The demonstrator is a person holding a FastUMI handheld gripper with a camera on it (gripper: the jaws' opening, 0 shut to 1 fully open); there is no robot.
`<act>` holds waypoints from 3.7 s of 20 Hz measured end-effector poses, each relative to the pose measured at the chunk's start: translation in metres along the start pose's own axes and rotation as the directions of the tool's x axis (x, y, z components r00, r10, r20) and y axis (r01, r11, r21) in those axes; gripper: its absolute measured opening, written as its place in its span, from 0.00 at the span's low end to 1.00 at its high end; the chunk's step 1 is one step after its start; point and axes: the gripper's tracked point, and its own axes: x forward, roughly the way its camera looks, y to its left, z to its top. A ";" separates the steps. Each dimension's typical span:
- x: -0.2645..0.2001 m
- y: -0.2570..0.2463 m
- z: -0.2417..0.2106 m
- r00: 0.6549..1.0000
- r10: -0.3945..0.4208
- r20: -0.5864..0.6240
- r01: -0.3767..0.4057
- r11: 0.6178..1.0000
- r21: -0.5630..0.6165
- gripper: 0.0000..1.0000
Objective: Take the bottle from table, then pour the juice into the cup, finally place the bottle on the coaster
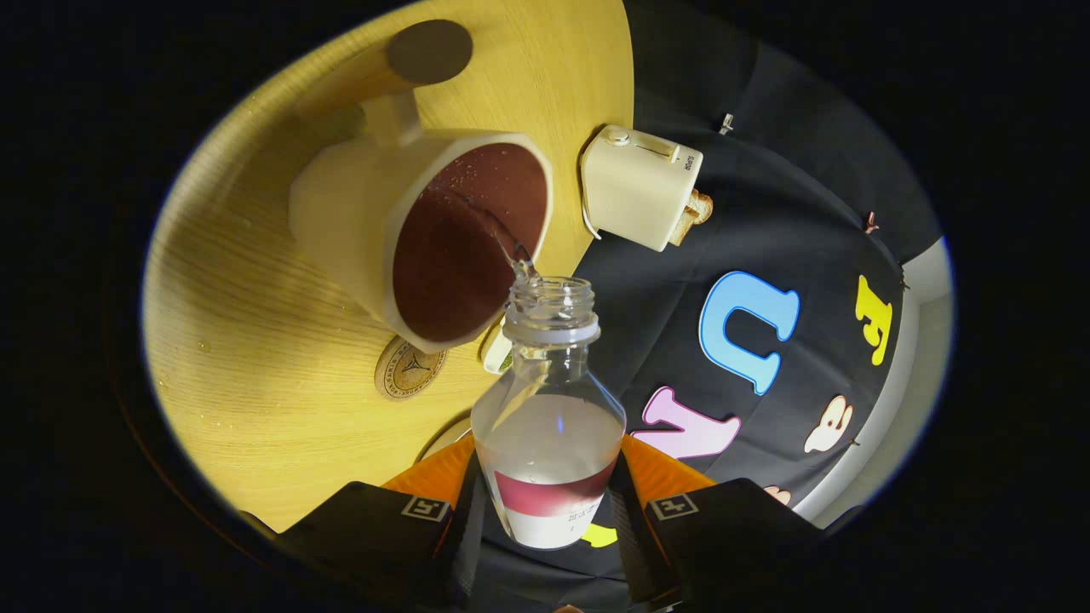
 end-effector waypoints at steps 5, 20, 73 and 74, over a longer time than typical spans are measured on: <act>-0.003 -0.006 0.001 0.999 -0.018 0.028 0.021 0.995 -0.094 0.69; -0.007 -0.026 -0.004 0.996 -0.059 0.064 0.073 0.969 -0.235 0.69; -0.006 -0.024 -0.015 0.985 -0.102 0.138 0.105 0.994 -0.018 0.70; -0.008 -0.030 -0.021 0.985 -0.115 0.129 0.111 0.993 0.039 0.70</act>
